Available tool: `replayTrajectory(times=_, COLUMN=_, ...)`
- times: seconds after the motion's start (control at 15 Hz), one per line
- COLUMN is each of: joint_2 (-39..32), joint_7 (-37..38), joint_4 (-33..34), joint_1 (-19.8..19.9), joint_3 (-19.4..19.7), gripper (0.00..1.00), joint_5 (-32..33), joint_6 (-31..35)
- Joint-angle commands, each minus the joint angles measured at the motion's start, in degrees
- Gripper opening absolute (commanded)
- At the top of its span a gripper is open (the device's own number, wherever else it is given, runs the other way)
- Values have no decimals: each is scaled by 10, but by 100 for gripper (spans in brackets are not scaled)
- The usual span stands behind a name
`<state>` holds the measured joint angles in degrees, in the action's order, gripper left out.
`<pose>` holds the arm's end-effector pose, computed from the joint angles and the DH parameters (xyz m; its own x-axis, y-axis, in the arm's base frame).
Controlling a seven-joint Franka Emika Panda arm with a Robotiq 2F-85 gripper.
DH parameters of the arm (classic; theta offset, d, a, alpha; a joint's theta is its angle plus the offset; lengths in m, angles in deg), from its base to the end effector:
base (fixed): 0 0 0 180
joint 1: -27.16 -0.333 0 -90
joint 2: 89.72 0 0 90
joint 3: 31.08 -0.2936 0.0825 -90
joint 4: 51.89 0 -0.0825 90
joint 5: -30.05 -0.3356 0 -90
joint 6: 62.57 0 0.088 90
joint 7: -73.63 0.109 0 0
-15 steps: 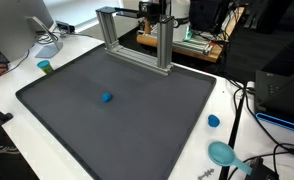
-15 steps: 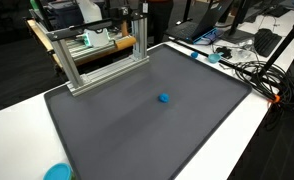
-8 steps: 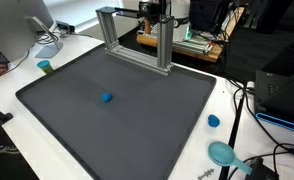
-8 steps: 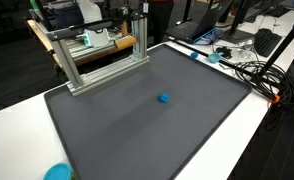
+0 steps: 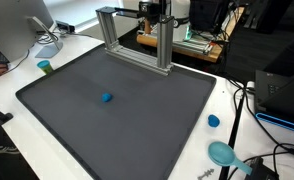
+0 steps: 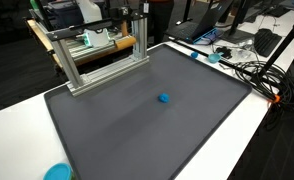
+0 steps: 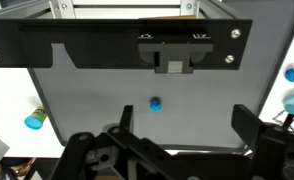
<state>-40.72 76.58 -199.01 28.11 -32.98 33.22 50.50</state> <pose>0.2896 0.0030 0.5396 0.9654 -0.0182 0.2603 -0.0367 -0.9971 0.0664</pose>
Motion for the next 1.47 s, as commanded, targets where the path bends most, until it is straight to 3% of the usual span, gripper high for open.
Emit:
replayTrajectory(times=0.0, joint_2=-1, joint_7=4, joint_4=-8, joint_1=0, joint_3=-5, gripper=100, joint_5=3, joint_6=4)
replayTrajectory(times=0.4, joint_2=-9, joint_7=-1, joint_4=-15, joint_1=-12, joint_3=5, gripper=100, joint_5=-20, joint_6=3)
replayTrajectory(times=0.67, joint_2=-29, joint_7=26, joint_4=-21, joint_1=-4, joint_3=-7, gripper=100, joint_5=-21, joint_6=-15)
replayTrajectory(times=0.93, joint_2=-35, joint_7=69, joint_4=-39, joint_1=-3, joint_3=-11, gripper=100, joint_5=-37, joint_6=14)
replayTrajectory(times=1.4, joint_2=-42, joint_7=60, joint_4=-49, joint_1=-2, joint_3=-14, gripper=100, joint_5=-27, joint_6=11)
